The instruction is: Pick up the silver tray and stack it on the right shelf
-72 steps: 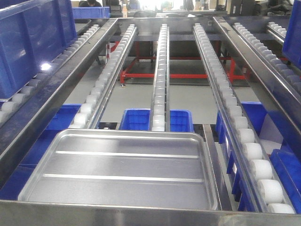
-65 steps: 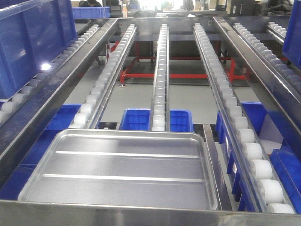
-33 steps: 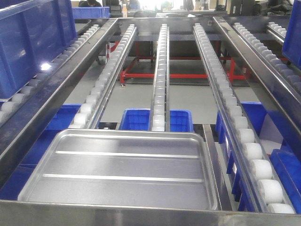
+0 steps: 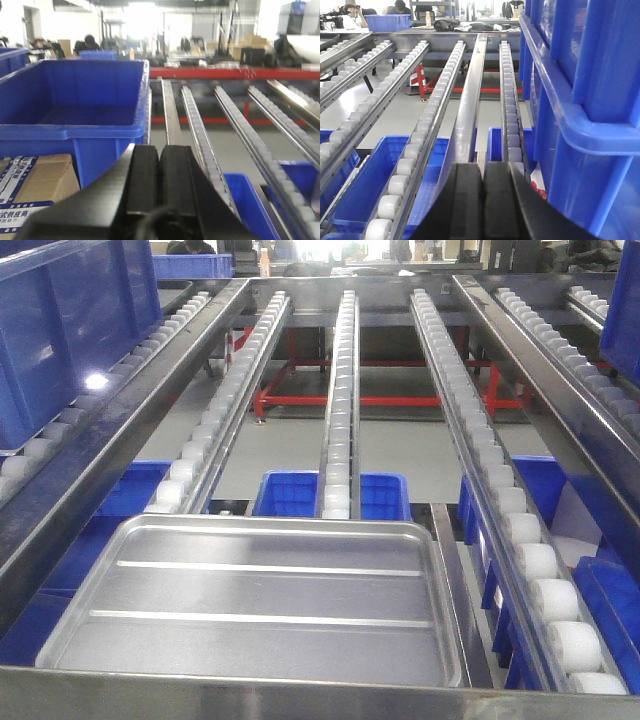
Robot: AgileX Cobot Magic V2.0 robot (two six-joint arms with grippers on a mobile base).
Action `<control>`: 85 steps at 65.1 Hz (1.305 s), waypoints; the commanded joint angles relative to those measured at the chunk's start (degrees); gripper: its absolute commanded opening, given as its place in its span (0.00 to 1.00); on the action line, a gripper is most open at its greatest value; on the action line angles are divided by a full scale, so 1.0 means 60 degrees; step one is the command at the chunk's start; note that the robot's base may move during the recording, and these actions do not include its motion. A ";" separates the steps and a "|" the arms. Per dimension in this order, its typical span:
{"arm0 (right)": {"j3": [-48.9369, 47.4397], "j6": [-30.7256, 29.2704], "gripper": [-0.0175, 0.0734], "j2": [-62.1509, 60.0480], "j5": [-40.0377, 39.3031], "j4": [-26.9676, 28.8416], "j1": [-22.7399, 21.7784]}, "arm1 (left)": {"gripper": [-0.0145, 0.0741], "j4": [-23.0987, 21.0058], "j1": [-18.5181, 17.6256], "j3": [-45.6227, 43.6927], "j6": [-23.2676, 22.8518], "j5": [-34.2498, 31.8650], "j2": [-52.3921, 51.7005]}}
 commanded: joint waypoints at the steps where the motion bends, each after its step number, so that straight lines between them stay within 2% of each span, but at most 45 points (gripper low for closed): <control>1: -0.0175 -0.0067 0.25 -0.0205 -0.0945 0.0000 -0.0045 | 0.06 0.0033 -0.0275 -0.1447 0.0017 0.0993 0.1079; 4: -0.0175 -0.0067 0.25 -0.0205 -0.0925 0.0000 -0.0045 | 0.06 -0.0098 -0.0453 -0.2011 0.0017 0.1652 0.1788; 9: -0.0175 -0.0067 0.25 -0.0205 -0.0925 0.0000 -0.0045 | 0.06 -0.0717 -0.0824 -0.2871 0.0151 0.2669 0.2883; 16: -0.0175 -0.0067 0.25 -0.0205 -0.0925 0.0000 -0.0045 | 0.09 -0.1629 -0.1465 -0.3546 0.0924 0.3584 0.4330; 21: -0.0175 -0.0067 0.25 -0.0205 -0.0925 0.0000 -0.0045 | 0.20 -0.1846 -0.1929 -0.3673 0.1047 0.3747 0.5185; 27: -0.0189 0.0065 0.25 -0.0205 -0.1079 0.0000 -0.0045 | 0.42 -0.2030 -0.2281 -0.3673 0.1047 0.3747 0.6107; 31: -0.0394 0.0416 0.25 -0.0205 -0.1157 0.0019 -0.0045 | 0.49 -0.2147 -0.2353 -0.3673 0.1047 0.3747 0.6558; 36: -0.1020 0.0777 0.26 -0.0197 -0.0852 0.0019 -0.0036 | 0.50 -0.2335 -0.2353 -0.3673 0.1047 0.3808 0.6999; 39: -0.1496 0.0981 0.29 -0.0125 -0.0530 0.0019 0.0036 | 0.50 -0.2493 -0.2353 -0.3673 0.1047 0.3851 0.7217; 45: -0.2558 0.1354 0.45 0.0276 0.0257 0.0029 0.0397 | 0.50 -0.2769 -0.2353 -0.3673 0.1047 0.3874 0.7604; 49: -0.3296 0.1480 0.59 0.0770 0.0629 0.0175 0.0867 | 0.50 -0.2858 -0.2353 -0.3673 0.1047 0.3842 0.7848; 55: -0.4214 0.1490 0.70 0.1598 0.1337 0.0939 0.1760 | 0.50 -0.2881 -0.2353 -0.3655 0.1077 0.3735 0.8145; 62: -0.4666 0.1479 0.70 0.2610 0.1866 0.1705 0.2898 | 0.50 -0.2945 -0.2353 -0.3655 0.1077 0.3930 0.8449; 66: -0.4966 0.1479 0.70 0.3482 0.2308 0.2028 0.3880 | 0.50 -0.3006 -0.2353 -0.3672 0.1077 0.4015 0.8603; 77: -0.6173 0.1471 0.70 0.6141 0.3839 0.2020 0.6081 | 0.50 -0.3039 -0.2353 -0.3672 0.1077 0.4065 0.8700; 85: -0.7228 0.1471 0.68 0.8341 0.4888 0.1847 0.6921 | 0.50 -0.3039 -0.2353 -0.3672 0.1077 0.3979 0.8724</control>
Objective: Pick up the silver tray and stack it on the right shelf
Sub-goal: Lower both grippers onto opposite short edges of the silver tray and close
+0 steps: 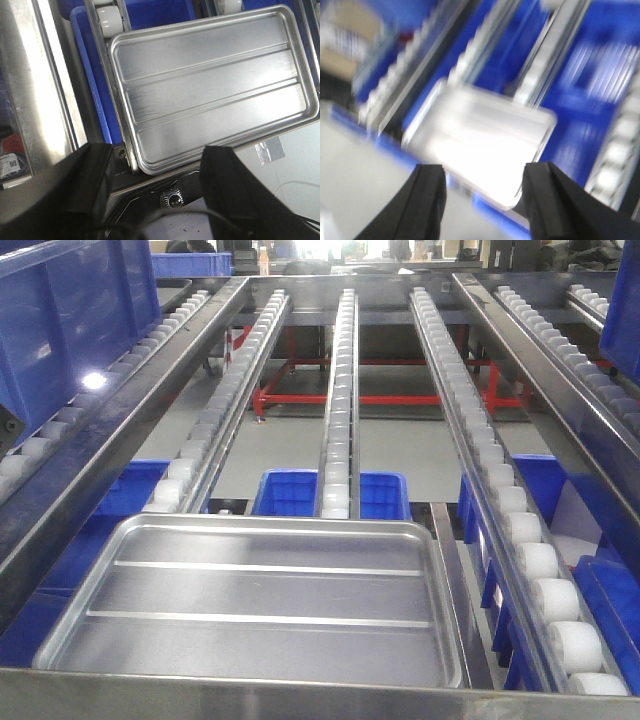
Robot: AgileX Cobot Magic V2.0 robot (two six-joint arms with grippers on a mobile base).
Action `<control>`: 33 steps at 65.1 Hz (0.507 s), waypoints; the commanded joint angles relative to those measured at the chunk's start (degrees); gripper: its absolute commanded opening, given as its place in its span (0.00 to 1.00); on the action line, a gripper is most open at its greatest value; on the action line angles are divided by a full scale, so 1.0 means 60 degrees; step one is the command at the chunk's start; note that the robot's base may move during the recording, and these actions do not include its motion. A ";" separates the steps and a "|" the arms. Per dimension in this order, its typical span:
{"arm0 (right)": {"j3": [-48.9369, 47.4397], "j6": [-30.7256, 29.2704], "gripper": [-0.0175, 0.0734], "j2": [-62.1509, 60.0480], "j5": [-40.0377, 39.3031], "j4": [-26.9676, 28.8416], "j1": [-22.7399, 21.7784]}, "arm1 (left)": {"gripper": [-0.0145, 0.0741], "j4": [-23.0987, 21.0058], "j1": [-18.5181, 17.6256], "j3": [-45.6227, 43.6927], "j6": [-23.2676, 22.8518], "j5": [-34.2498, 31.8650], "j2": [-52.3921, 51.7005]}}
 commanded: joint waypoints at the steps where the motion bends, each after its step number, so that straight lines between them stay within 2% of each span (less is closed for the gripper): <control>1: -0.1002 -0.0024 0.68 0.1396 0.0170 -0.0069 0.0363 | 0.50 -0.0260 -0.0076 -0.0361 0.0032 -0.0433 -0.0074; 10: -0.2367 0.0330 0.68 0.3669 0.1551 -0.0223 0.0380 | 0.50 -0.0260 -0.0076 -0.0509 0.0032 -0.0244 0.0238; 14: -0.2986 0.1085 0.68 0.4562 0.2001 -0.0660 0.0380 | 0.50 -0.0241 -0.0076 -0.0695 0.0032 -0.0099 0.0481; 20: -0.3704 0.2603 0.68 0.5604 0.2556 -0.1938 0.0380 | 0.50 -0.0221 -0.0076 -0.1138 -0.0238 0.0104 0.0974; 26: -0.3885 0.4190 0.68 0.6111 0.2399 -0.2851 0.0380 | 0.50 0.0032 -0.0076 -0.1583 -0.0785 0.0377 0.1519; 33: -0.3826 0.4839 0.68 0.6367 0.1895 -0.3080 0.0380 | 0.50 0.0401 -0.0320 -0.2008 -0.1552 0.0745 0.2190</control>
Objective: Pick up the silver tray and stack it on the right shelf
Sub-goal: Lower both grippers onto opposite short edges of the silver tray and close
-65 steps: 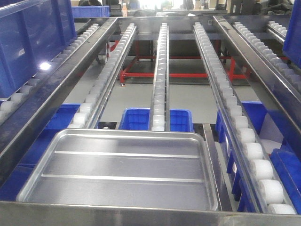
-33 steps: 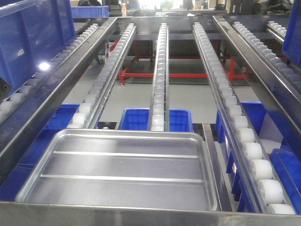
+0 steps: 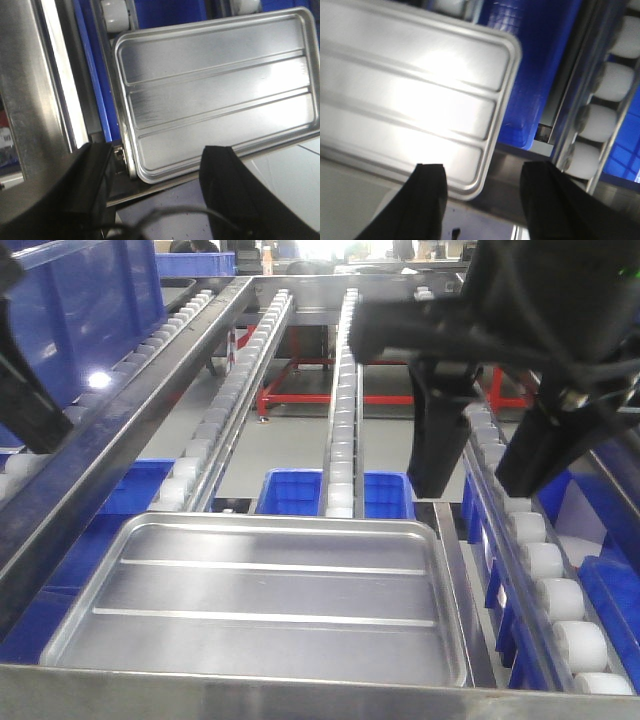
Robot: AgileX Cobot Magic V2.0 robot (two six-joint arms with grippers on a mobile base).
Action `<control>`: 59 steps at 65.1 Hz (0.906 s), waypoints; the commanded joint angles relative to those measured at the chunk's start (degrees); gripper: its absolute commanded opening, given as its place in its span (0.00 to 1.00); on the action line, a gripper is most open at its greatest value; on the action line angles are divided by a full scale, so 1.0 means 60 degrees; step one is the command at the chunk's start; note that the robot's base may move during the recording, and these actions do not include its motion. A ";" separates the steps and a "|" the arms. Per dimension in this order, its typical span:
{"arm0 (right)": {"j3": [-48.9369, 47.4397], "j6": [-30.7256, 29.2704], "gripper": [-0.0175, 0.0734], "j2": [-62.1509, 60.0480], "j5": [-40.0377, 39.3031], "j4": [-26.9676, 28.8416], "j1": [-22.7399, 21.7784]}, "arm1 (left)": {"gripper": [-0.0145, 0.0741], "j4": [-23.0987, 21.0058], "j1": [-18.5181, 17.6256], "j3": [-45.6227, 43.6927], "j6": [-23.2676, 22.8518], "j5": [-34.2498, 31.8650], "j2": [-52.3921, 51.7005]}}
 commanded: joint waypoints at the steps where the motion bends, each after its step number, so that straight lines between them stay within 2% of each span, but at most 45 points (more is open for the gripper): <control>1: -0.0314 0.0634 0.68 -0.0130 -0.0591 -0.0409 0.0021 | 0.50 0.0307 -0.0289 -0.0594 -0.0822 0.0010 0.0316; 6: -0.0312 0.0632 0.68 -0.0027 -0.0616 -0.0409 0.0021 | 0.50 0.1133 -0.0721 -0.0827 -0.1777 0.0216 0.0801; 11: -0.0256 0.0632 0.68 0.0089 -0.0610 -0.0409 -0.0009 | 0.50 0.2288 -0.1376 -0.1039 -0.3108 0.0316 0.1300; 15: -0.0221 0.0632 0.68 0.0192 -0.0610 -0.0409 -0.0009 | 0.50 0.2898 -0.1744 -0.1086 -0.4048 0.0173 0.1515; 22: -0.0067 0.0632 0.68 0.0419 -0.0710 -0.0409 -0.0009 | 0.50 0.3377 -0.2039 -0.1086 -0.4907 -0.0140 0.1749; 59: 0.0545 0.0632 0.68 0.1291 -0.1917 -0.0452 -0.0173 | 0.50 0.3745 -0.2039 -0.1086 -0.5061 -0.1177 0.2960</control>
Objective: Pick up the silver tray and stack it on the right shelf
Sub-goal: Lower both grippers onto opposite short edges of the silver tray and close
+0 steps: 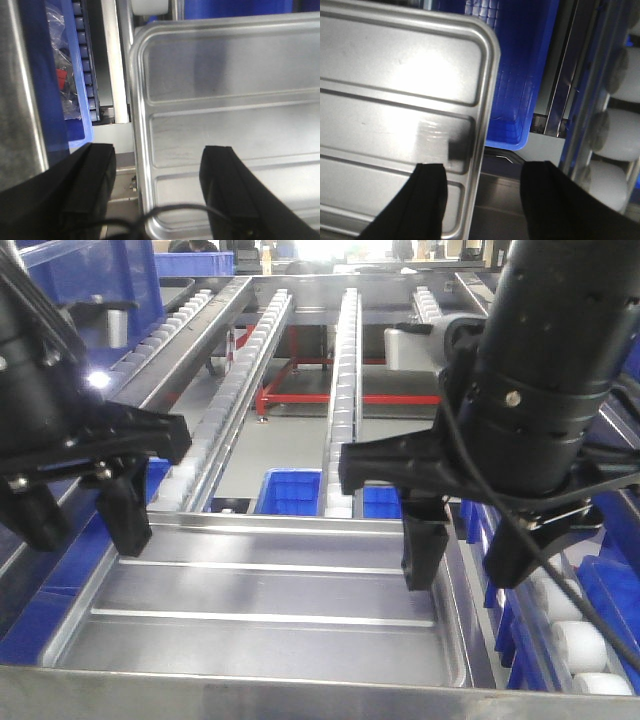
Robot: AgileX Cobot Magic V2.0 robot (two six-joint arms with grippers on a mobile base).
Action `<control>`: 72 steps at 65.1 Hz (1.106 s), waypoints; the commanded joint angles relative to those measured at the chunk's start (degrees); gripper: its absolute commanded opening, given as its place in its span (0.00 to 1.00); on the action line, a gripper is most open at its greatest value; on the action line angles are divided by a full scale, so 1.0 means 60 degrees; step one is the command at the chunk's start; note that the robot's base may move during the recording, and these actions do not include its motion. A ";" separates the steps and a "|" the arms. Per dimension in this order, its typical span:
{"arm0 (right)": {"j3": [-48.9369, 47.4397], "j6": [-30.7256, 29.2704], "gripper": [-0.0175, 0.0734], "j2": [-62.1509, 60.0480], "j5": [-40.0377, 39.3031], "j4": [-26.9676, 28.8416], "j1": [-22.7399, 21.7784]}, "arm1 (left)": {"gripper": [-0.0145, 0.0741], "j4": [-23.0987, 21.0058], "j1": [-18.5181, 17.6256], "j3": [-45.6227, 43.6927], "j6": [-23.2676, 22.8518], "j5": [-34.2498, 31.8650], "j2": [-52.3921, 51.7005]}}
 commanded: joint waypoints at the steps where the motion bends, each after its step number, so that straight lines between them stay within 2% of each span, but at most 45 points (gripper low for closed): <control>1: -0.0204 0.0028 0.68 -0.0210 -0.0361 -0.0186 -0.0061 | 0.50 0.0108 -0.0070 -0.0285 -0.0107 -0.0369 -0.0148; 35: -0.0204 0.0028 0.68 0.0357 -0.0619 -0.0321 -0.0092 | 0.50 0.0134 -0.0070 -0.0285 -0.0107 -0.0751 0.0810; 47: -0.0204 0.0028 0.55 0.0357 -0.0689 -0.0432 -0.0092 | 0.48 0.0134 -0.0070 -0.0285 -0.0142 -0.0751 0.1010; 56: -0.0204 0.0028 0.39 0.0357 -0.0689 -0.0453 -0.0092 | 0.37 0.0134 -0.0070 -0.0285 -0.0159 -0.0751 0.1010; 63: -0.0204 0.0028 0.24 0.0357 -0.0665 -0.0453 -0.0092 | 0.21 0.0134 -0.0070 -0.0285 -0.0159 -0.0751 0.1010; 69: -0.0204 0.0028 0.25 0.0357 -0.0624 -0.0453 -0.0092 | 0.06 0.0134 -0.0070 -0.0285 -0.0194 -0.0751 0.1010; 72: -0.0204 0.0028 0.25 0.0357 -0.0614 -0.0453 -0.0092 | 0.05 0.0134 -0.0070 -0.0285 -0.0240 -0.0751 0.1010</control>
